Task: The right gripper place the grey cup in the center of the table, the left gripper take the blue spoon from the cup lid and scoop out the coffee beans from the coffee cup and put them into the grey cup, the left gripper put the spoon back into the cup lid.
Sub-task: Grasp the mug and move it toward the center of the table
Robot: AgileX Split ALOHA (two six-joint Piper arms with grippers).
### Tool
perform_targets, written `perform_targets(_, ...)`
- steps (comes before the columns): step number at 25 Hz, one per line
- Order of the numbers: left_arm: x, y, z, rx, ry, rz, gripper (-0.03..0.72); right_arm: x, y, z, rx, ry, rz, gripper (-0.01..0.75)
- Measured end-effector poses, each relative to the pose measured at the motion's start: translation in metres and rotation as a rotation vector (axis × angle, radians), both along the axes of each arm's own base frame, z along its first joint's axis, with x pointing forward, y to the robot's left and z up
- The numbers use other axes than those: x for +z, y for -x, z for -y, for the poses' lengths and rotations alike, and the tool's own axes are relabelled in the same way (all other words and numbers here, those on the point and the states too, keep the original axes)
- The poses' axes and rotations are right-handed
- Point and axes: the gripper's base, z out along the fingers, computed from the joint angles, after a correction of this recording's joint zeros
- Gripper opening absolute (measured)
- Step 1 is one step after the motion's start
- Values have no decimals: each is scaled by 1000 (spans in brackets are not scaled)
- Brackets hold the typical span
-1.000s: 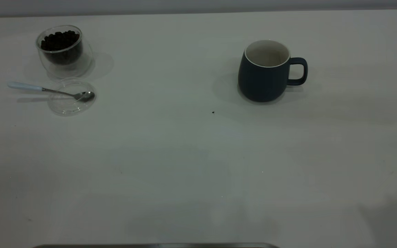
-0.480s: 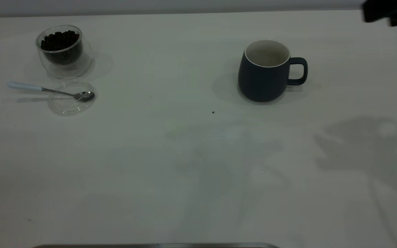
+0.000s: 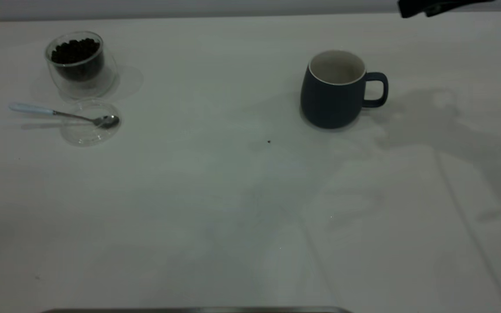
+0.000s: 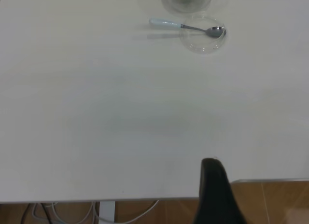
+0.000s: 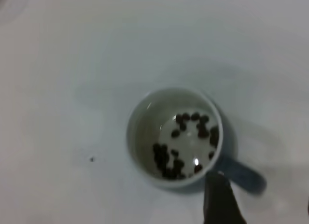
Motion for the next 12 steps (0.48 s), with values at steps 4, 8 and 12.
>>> perform_targets(4,0,0,0,-1,-1,0,532,-19,-14,-15,45,9,-9,406)
perform_targets(8,0,0,0,-1,-1,0,532,-33,-22,-35,121,27,1,406)
perform_targets(12,0,0,0,-1,-1,0,532,-49,-25,-50,160,30,-13,406)
